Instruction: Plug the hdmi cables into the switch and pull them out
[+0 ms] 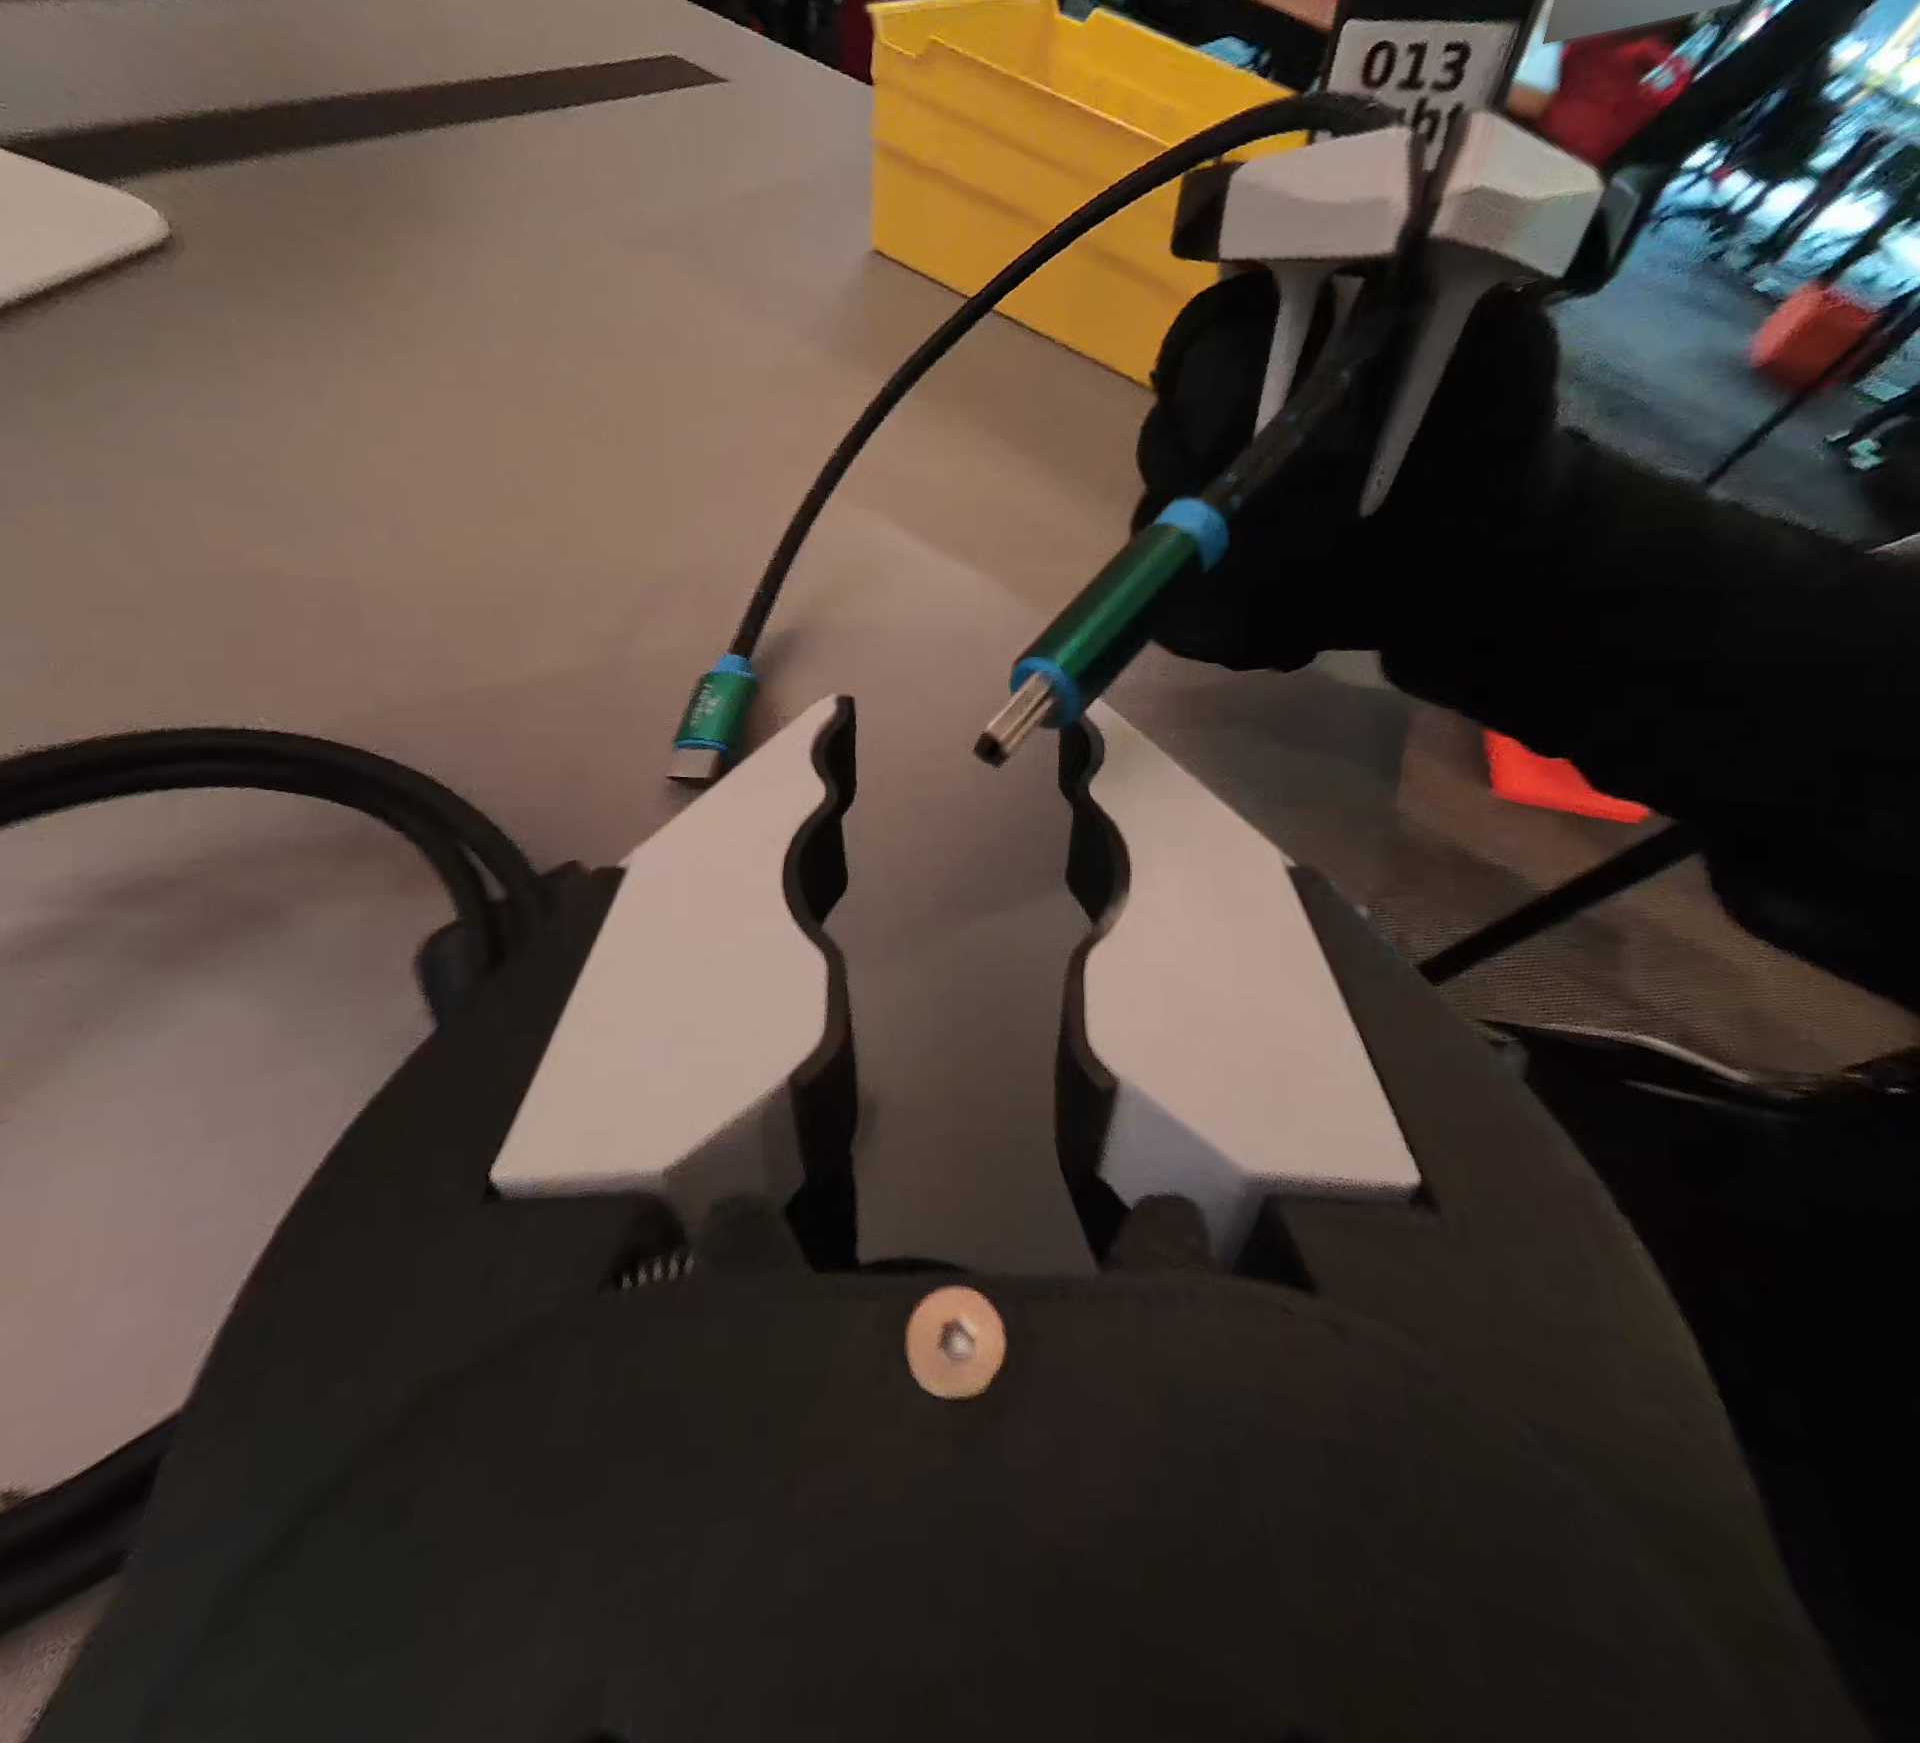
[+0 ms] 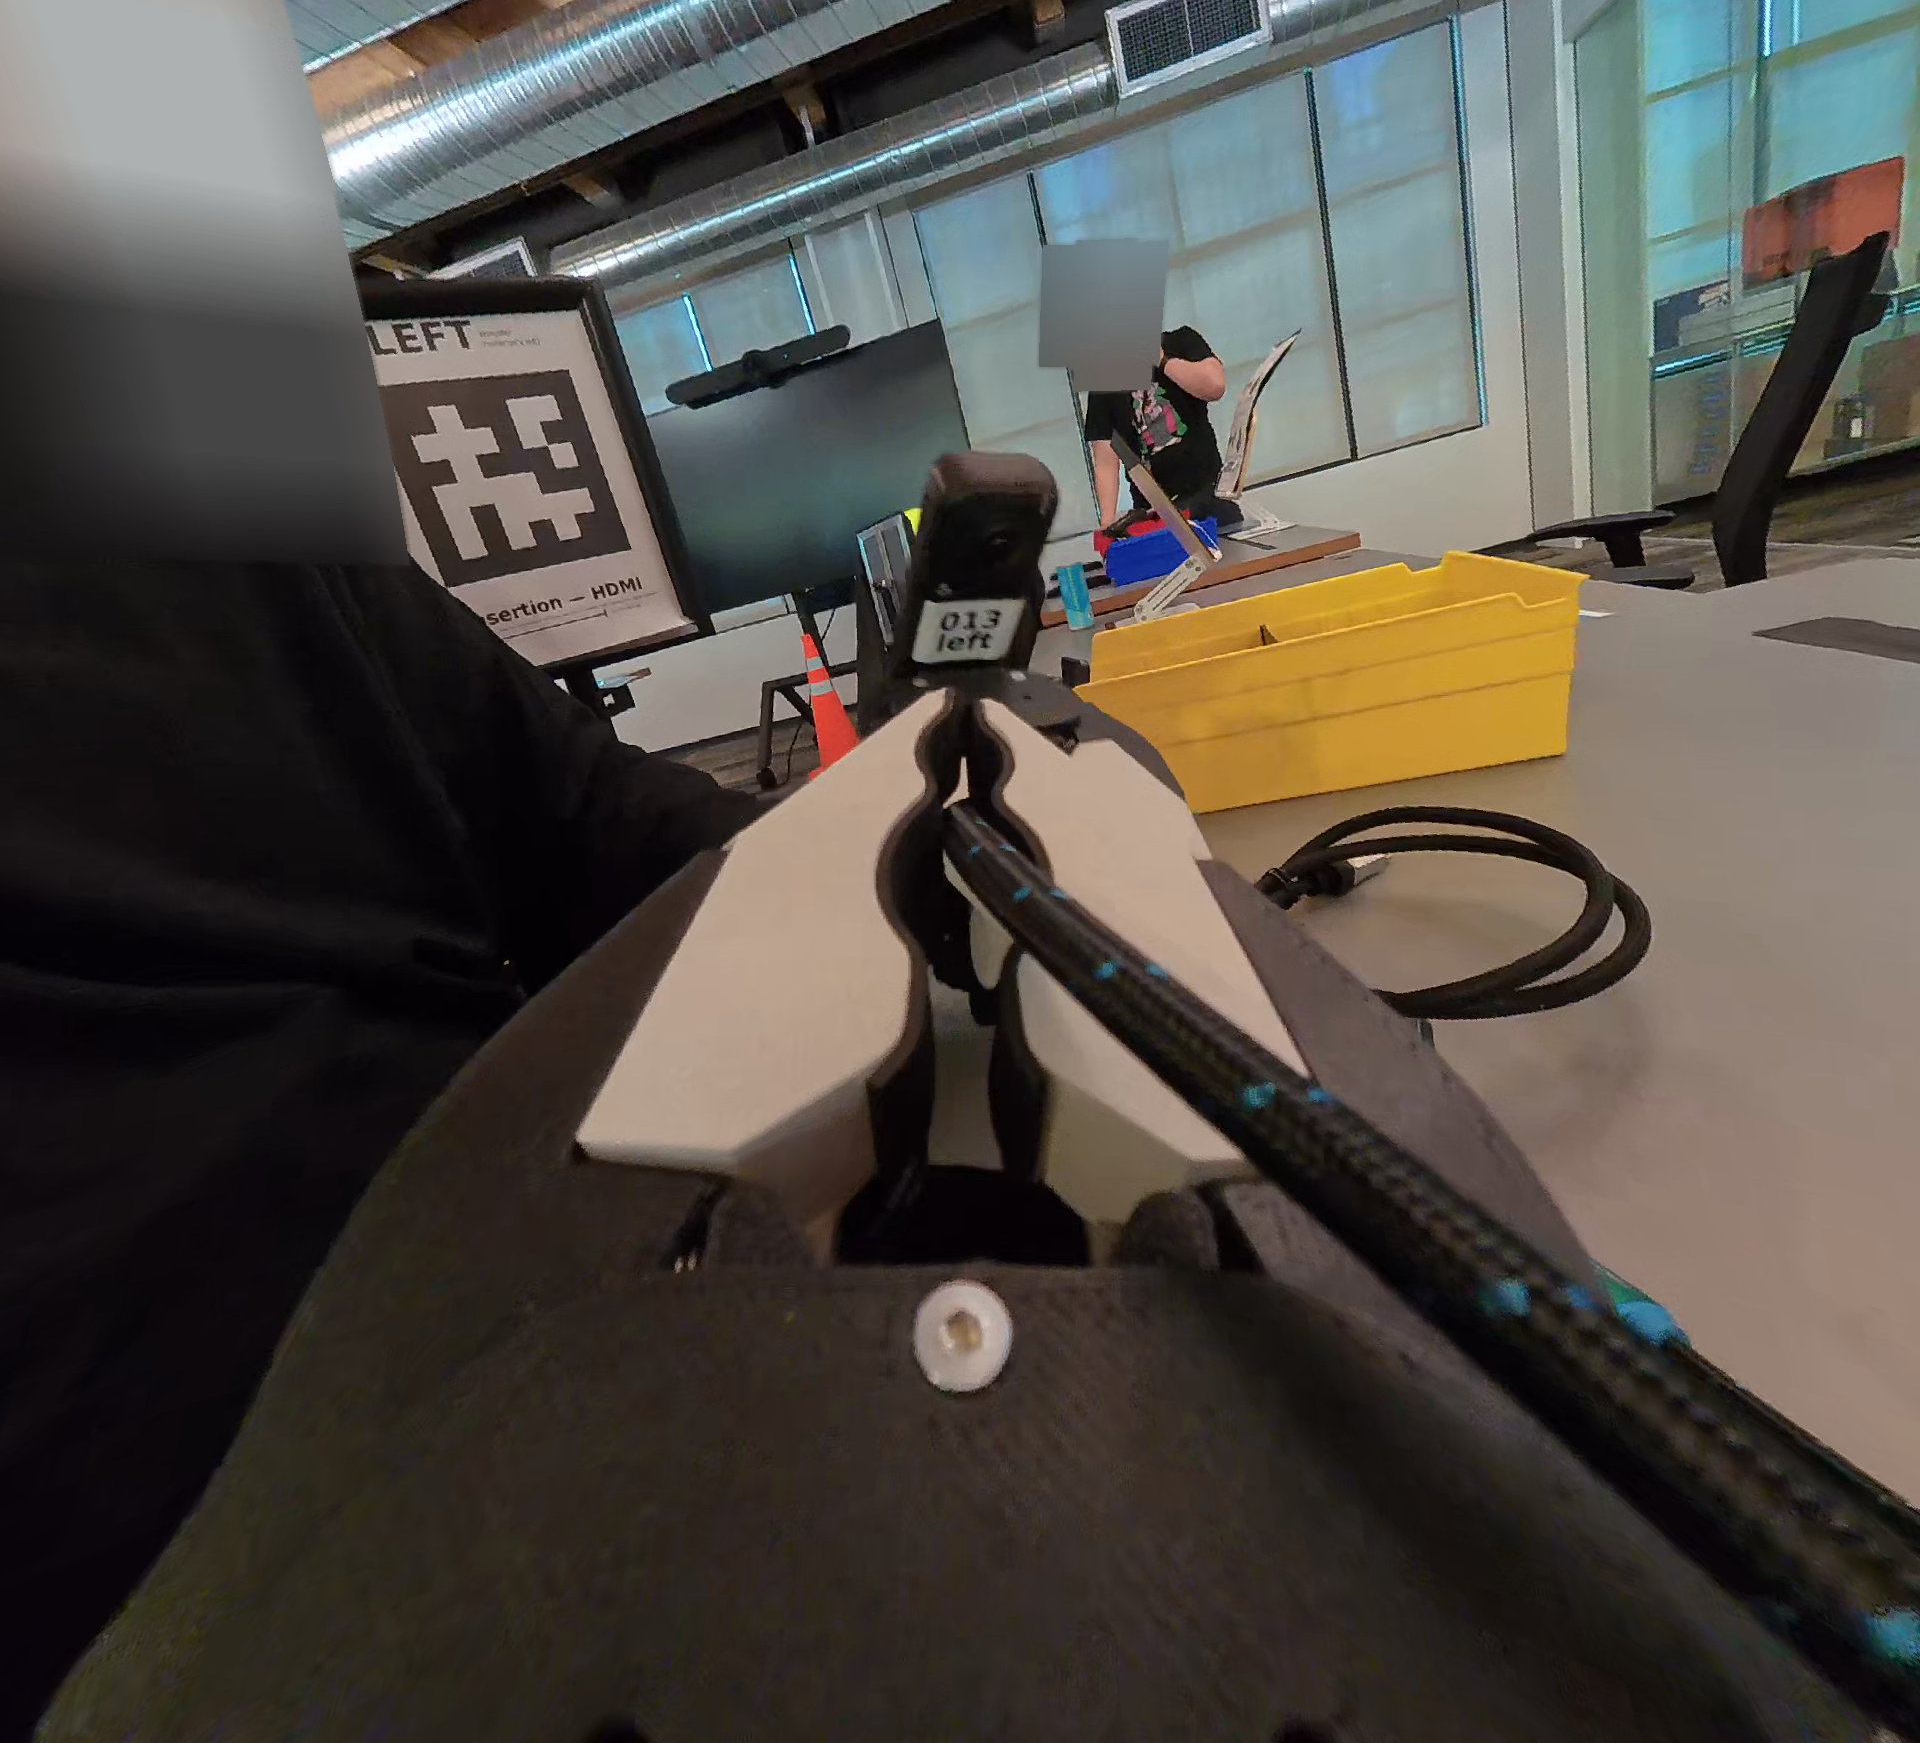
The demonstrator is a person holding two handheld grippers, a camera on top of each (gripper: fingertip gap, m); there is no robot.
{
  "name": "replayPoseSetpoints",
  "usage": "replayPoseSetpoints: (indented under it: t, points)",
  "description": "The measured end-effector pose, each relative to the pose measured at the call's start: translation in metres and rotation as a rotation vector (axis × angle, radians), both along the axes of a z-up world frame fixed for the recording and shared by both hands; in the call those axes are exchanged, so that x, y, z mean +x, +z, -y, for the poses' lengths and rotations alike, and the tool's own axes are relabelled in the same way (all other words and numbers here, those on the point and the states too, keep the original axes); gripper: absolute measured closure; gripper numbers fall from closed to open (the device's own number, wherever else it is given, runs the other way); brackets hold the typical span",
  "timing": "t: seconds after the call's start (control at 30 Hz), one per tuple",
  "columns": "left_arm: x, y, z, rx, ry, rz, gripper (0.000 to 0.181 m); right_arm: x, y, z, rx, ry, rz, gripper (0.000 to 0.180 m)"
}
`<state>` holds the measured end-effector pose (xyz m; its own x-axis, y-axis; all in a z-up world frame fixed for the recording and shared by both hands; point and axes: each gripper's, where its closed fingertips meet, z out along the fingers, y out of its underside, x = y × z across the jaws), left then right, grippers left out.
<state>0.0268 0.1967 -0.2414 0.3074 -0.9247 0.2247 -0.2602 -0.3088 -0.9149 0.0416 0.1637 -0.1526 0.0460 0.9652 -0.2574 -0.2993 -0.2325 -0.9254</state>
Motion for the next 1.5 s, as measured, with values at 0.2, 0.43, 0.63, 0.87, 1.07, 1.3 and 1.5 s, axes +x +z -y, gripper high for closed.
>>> replayPoseSetpoints:
  t: [0.2,0.43,0.63,0.87,1.07,1.3,1.5]
  points:
    - [-0.004,-0.002,0.004,0.109,-0.055,-0.128,0.157,-0.002,-0.005,0.0,-0.009,0.007,0.032,0.18]
    - [-0.011,-0.006,0.011,0.207,-0.134,-0.278,0.162,-0.011,-0.015,0.001,-0.018,0.022,0.106,0.18]
    - [-0.013,-0.019,0.019,0.315,-0.192,-0.444,0.171,-0.02,-0.022,0.003,-0.024,0.037,0.156,0.18]
    - [-0.012,-0.035,0.024,0.374,-0.217,-0.529,0.178,-0.026,-0.026,0.003,-0.028,0.037,0.194,0.18]
    - [-0.012,-0.031,0.02,0.397,-0.176,-0.516,0.179,-0.023,-0.025,-0.007,-0.064,-0.009,0.176,0.178]
    - [-0.028,-0.017,-0.003,0.436,-0.082,-0.531,0.179,-0.019,-0.037,-0.021,-0.126,-0.073,0.218,0.144]
    - [-0.038,-0.015,-0.01,0.387,-0.07,-0.506,0.179,-0.008,-0.078,-0.038,-0.132,-0.192,0.478,0.147]
